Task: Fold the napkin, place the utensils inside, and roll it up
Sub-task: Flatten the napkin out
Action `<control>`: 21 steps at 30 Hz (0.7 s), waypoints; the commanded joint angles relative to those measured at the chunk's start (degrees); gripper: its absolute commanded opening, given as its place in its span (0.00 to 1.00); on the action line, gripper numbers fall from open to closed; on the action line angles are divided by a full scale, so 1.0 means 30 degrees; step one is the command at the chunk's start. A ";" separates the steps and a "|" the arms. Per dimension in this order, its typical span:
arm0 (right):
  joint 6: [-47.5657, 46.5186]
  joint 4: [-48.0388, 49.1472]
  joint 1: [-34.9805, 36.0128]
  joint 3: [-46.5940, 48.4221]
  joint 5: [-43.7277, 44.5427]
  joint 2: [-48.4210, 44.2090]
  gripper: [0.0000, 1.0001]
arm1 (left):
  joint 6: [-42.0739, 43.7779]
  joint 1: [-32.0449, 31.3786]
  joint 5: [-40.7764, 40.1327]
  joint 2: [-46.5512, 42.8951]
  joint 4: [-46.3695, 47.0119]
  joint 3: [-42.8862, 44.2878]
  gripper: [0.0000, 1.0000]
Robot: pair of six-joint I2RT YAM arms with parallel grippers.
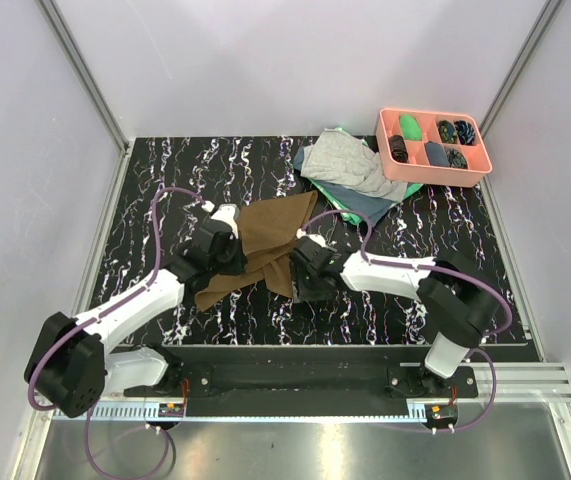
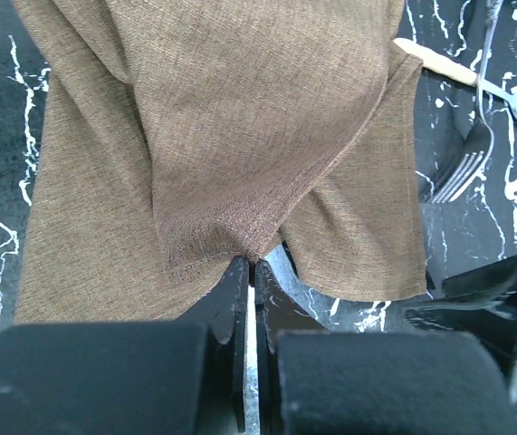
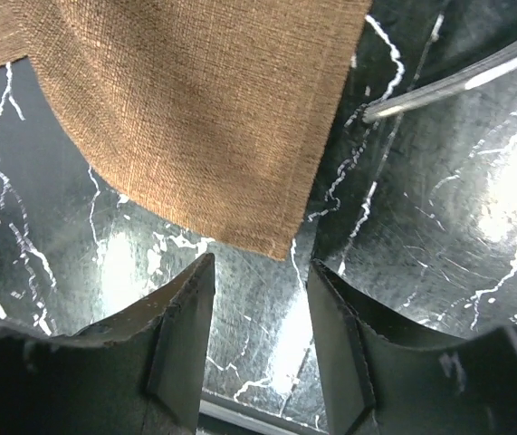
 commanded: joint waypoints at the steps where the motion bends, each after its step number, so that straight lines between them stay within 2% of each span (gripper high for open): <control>1: 0.0088 -0.1410 0.0558 0.1457 0.1504 0.0928 0.53 | 0.0382 0.0189 0.1079 -0.0639 0.1277 -0.0170 0.00; 9: -0.0467 -0.3667 0.0793 0.3420 0.3233 0.3009 0.47 | 0.0381 0.0423 0.1372 -0.0814 0.1657 -0.0345 0.00; 12: -0.0498 -0.4077 0.0822 0.3773 0.3205 0.3653 0.37 | 0.0352 0.0627 0.1402 -0.0698 0.1804 -0.0345 0.00; 13: -0.0469 -0.4195 0.0822 0.3831 0.3204 0.3742 0.30 | 0.0323 0.0744 0.1402 -0.0698 0.1833 -0.0345 0.00; 16: -0.0381 -0.4313 0.0851 0.3628 0.3204 0.3860 0.15 | 0.0206 0.1124 0.2075 -0.0610 0.2155 -0.0433 0.00; 17: -0.0380 -0.4342 0.0851 0.3569 0.3233 0.3802 0.06 | 0.0148 0.1300 0.2424 -0.0610 0.2359 -0.0433 0.00; 18: -0.0380 -0.4342 0.0851 0.3510 0.3263 0.3714 0.01 | -0.0056 0.1447 0.2630 -0.0523 0.2506 -0.0375 0.00; 21: -0.0730 -0.4692 0.0822 0.3626 0.3847 0.3100 0.00 | -0.0466 0.2325 0.3567 -0.0376 0.3063 -0.0055 0.00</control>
